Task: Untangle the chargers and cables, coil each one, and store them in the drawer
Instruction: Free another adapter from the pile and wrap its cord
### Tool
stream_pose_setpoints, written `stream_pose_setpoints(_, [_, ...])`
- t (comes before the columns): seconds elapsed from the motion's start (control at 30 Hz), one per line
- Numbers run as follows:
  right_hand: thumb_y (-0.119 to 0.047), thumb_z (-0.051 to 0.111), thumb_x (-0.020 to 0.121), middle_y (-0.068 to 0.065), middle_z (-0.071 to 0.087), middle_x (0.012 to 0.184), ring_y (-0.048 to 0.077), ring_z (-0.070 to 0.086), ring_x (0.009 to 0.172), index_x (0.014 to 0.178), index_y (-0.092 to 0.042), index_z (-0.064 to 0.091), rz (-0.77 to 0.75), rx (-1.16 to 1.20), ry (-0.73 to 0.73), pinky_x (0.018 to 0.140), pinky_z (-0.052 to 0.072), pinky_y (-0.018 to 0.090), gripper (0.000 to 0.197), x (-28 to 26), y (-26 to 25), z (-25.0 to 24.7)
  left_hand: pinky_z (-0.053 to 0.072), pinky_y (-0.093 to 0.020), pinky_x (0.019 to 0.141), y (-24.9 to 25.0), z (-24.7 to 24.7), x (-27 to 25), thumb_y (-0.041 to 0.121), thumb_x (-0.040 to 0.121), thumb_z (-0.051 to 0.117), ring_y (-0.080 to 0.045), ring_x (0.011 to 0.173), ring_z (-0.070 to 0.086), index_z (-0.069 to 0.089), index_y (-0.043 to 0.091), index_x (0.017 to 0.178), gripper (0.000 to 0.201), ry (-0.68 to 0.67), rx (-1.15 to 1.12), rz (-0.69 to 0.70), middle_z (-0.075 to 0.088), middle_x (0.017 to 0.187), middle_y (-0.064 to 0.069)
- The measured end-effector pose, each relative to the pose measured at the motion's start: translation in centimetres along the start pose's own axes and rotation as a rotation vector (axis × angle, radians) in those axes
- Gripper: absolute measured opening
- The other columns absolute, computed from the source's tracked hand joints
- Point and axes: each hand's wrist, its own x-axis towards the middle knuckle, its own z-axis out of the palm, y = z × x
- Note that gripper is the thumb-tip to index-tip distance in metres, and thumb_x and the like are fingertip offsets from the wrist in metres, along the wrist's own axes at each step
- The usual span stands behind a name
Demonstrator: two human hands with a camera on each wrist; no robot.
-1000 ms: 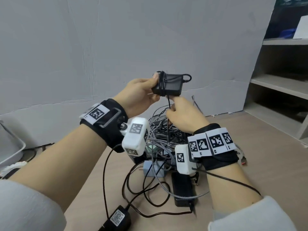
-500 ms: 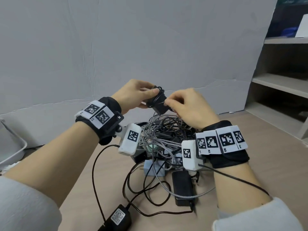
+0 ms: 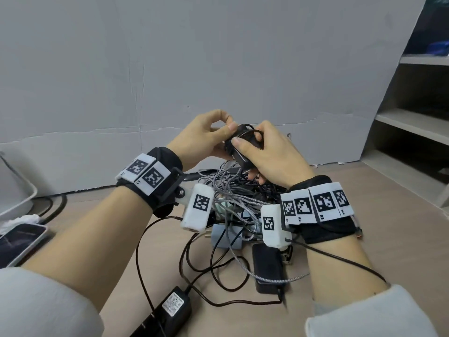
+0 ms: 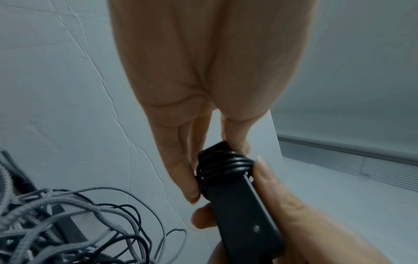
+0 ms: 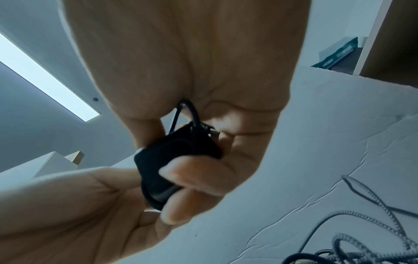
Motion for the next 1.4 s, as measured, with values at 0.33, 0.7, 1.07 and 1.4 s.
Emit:
stream_pose_setpoints(0.33, [-0.038, 0.046, 0.105, 0.0, 0.057, 0.088, 0.018, 0.064, 0.049, 0.103, -0.017, 0.038, -0.032, -0.12, -0.014, 0.048, 0.049, 0.027, 0.023, 0.2, 0.2, 1.2, 0.053, -0.031, 0.094, -0.6, -1.0, -2.9, 0.016, 0.09, 0.075, -0.022, 0.098, 0.073, 0.061, -0.002, 0.104, 0.027, 0.052, 0.261, 0.036, 0.075, 0.103, -0.015])
stream_pose_setpoints(0.7, [-0.026, 0.04, 0.106, 0.005, 0.056, 0.095, 0.034, 0.069, 0.086, 0.102, -0.022, 0.035, -0.056, -0.083, -0.069, 0.074, 0.059, 0.055, 0.007, 0.5, -0.2, 4.4, 0.058, -0.032, 0.085, -3.1, -2.0, -4.3, 0.0, 0.096, 0.062, -0.014, 0.093, 0.066, 0.056, -0.007, 0.094, 0.01, 0.084, 0.202, 0.06, 0.06, 0.125, -0.001])
stream_pose_setpoints(1.07, [-0.039, 0.038, 0.102, 0.006, 0.059, 0.096, 0.025, 0.065, 0.09, 0.101, -0.018, 0.047, 0.069, -0.049, -0.191, 0.073, 0.061, 0.047, 0.023, -0.3, -1.6, 4.6, 0.064, -0.038, 0.071, -3.7, -3.4, -5.4, 0.01, 0.096, 0.065, -0.018, 0.083, 0.07, 0.059, -0.004, 0.09, 0.016, 0.174, 0.185, 0.009, 0.065, 0.118, 0.004])
stream_pose_setpoints(1.4, [-0.036, 0.062, 0.098, -0.008, 0.05, 0.06, 0.0, 0.046, 0.059, 0.086, -0.024, 0.065, -0.259, -0.2, 0.009, 0.058, 0.033, 0.018, 0.018, 0.4, -0.8, 3.1, 0.054, -0.048, 0.1, -3.7, -4.0, -5.9, 0.008, 0.097, 0.064, -0.029, 0.101, 0.072, 0.064, 0.011, 0.095, 0.004, -0.062, 0.264, -0.087, 0.073, 0.107, -0.018])
